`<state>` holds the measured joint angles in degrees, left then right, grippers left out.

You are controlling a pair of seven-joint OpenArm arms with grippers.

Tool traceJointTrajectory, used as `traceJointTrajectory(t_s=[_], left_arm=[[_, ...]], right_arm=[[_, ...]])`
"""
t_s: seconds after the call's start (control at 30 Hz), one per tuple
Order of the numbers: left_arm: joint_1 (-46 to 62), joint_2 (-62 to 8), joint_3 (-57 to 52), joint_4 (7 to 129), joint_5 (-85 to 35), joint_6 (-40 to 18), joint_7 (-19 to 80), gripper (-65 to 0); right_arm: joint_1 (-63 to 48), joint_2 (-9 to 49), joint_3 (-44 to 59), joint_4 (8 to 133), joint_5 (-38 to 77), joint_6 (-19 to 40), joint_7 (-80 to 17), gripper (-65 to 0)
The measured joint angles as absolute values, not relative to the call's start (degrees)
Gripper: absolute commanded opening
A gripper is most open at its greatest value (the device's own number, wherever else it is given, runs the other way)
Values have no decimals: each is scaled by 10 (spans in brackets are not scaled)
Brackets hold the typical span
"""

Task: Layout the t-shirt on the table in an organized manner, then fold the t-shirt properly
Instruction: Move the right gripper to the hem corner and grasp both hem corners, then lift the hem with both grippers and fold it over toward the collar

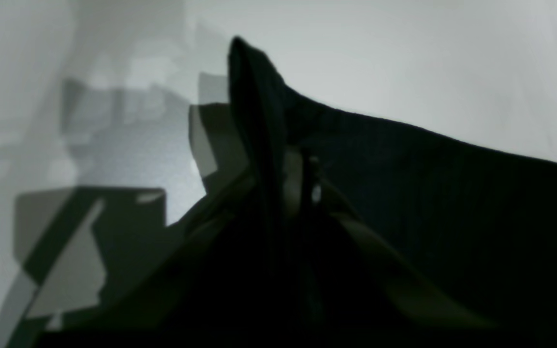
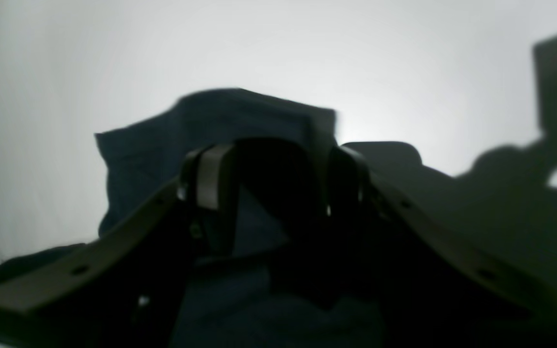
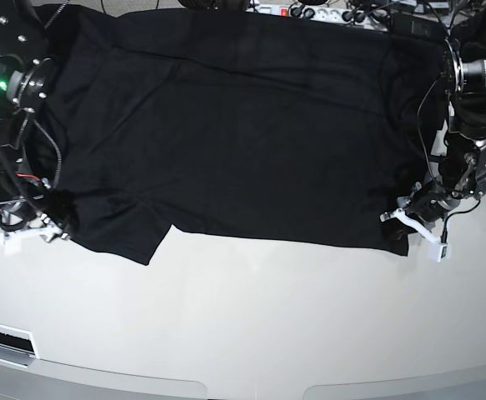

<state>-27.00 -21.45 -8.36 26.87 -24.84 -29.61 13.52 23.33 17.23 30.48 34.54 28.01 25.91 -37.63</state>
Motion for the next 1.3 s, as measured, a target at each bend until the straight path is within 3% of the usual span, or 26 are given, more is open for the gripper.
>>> traceJointTrajectory(t_s=[0.17, 0.23, 0.3, 0.33, 0.4, 1.1, 1.2, 1.3], left_arm=[[-270, -215, -84, 269, -249, -304, 142, -650], [-270, -215, -84, 269, -249, -304, 142, -650], [-270, -215, -84, 269, -249, -304, 142, -650], [-270, -215, -84, 269, -249, -304, 142, -650], [-270, -215, -84, 269, -249, -305, 142, -650], [-341, -241, -83, 269, -246, -305, 165, -650], [-345, -241, -83, 269, -247, -369, 166, -650], [-341, -239, -83, 269, -257, -395, 195, -650]], right_arm=[[232, 153, 305, 345, 281, 278, -375, -344], [232, 149, 303, 345, 279, 292, -378, -439], [230, 147, 302, 345, 272, 328, -377, -600], [230, 147, 302, 345, 269, 354, -375, -650], [229, 149, 302, 347, 261, 390, -373, -650], [252, 154, 161, 534, 240, 397, -393, -650], [267, 154, 161, 535, 267, 397, -452, -650], [271, 154, 161, 536, 320, 397, -496, -650]])
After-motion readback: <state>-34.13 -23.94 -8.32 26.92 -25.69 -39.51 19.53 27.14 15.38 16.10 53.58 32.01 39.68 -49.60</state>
